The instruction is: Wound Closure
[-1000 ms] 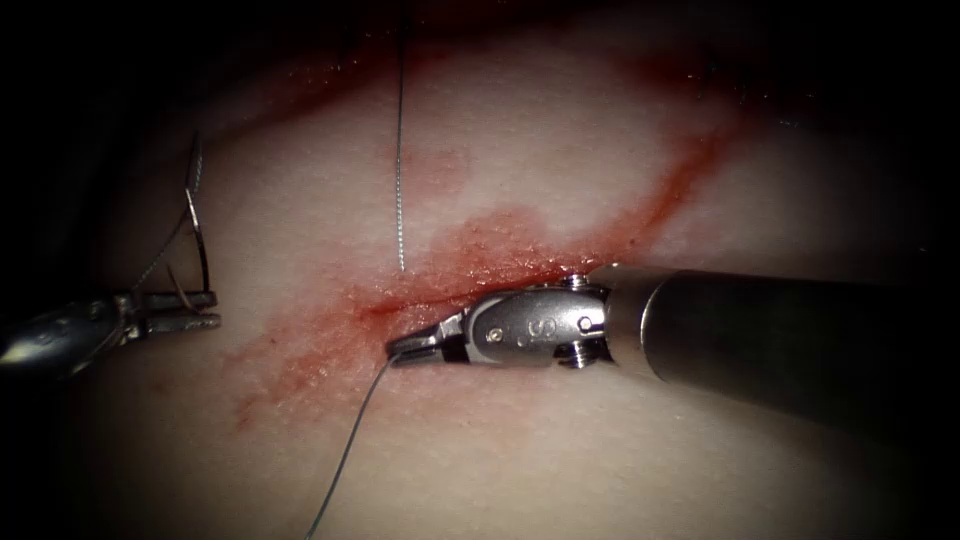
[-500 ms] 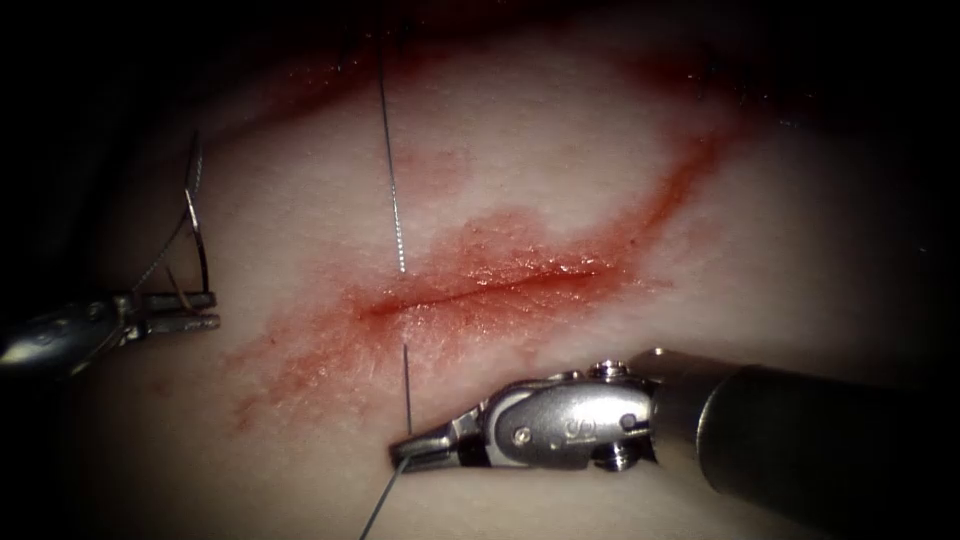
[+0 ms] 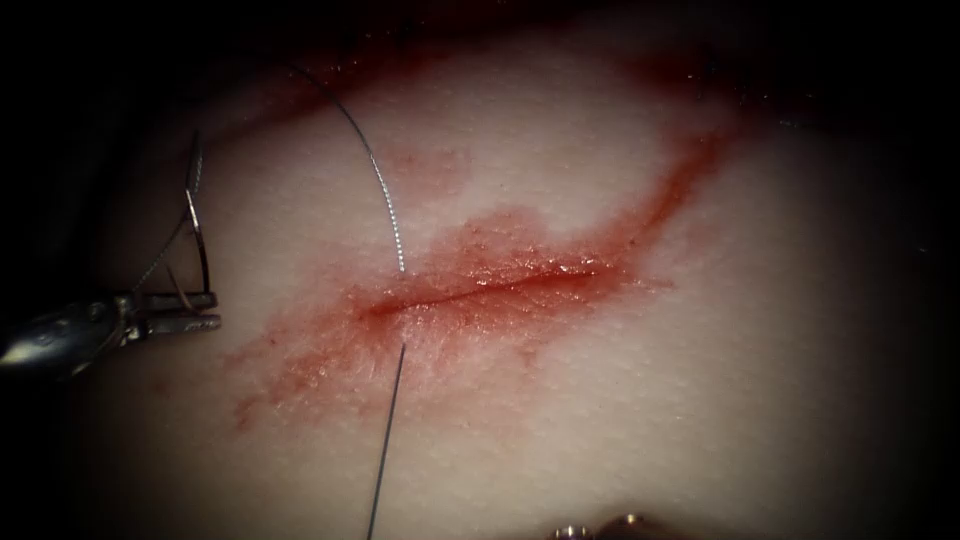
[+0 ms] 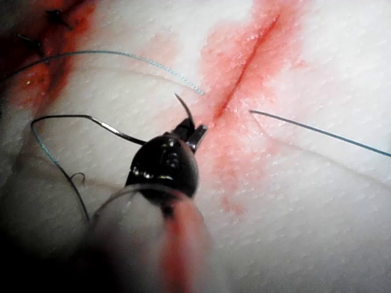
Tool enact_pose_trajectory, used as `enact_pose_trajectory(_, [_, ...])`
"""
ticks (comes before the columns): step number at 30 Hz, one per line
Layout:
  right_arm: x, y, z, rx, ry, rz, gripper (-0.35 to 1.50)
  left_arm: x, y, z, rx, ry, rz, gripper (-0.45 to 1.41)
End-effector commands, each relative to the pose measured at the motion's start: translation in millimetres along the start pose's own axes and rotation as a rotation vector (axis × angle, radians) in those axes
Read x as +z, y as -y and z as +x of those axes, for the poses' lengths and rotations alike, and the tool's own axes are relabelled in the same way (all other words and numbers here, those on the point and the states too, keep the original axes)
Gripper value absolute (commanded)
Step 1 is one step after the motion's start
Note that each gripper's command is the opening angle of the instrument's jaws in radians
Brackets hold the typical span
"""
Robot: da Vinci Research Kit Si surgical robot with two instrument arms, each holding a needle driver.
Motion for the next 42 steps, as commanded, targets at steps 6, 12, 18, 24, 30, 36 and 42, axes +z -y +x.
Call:
enact_pose_trajectory(6, [-2.2,-5.0,-2.5,-0.031,0.038,-0.088,0.96,0.9,-0.1,-0.3,0.001,-0.001,-0.004,-0.45])
enact_pose_trajectory(12, [-3.7,-9.1,-7.2,-0.045,0.085,-0.157,0.96,0.9,-0.1,-0.3,0.001,-0.001,-0.004,-0.45])
enact_pose_trajectory(18, [-2.5,-10.9,-11.4,-0.062,0.117,-0.16,0.98,0.9,-0.1,-0.2,0.0,-0.001,-0.004,-0.45])
enact_pose_trajectory(24, [-0.9,-12.6,-16.5,-0.09,0.163,-0.171,0.98,0.9,-0.1,-0.2,0.0,-0.001,-0.004,-0.45])
enact_pose_trajectory(30, [-1.4,-12.7,-19.6,-0.117,0.191,-0.165,-0.35,0.9,-0.1,-0.3,0.0,-0.001,-0.004,-0.45])
enact_pose_trajectory(36, [-1.9,-11.8,-18.6,-0.105,0.204,-0.136,-0.35,0.9,-0.1,-0.3,0.001,-0.001,-0.004,-0.45])
enact_pose_trajectory(42, [-1.0,-9.1,-14.2,-0.094,0.148,-0.065,-0.35,0.9,-0.1,-0.3,0.001,-0.001,-0.004,-0.45])
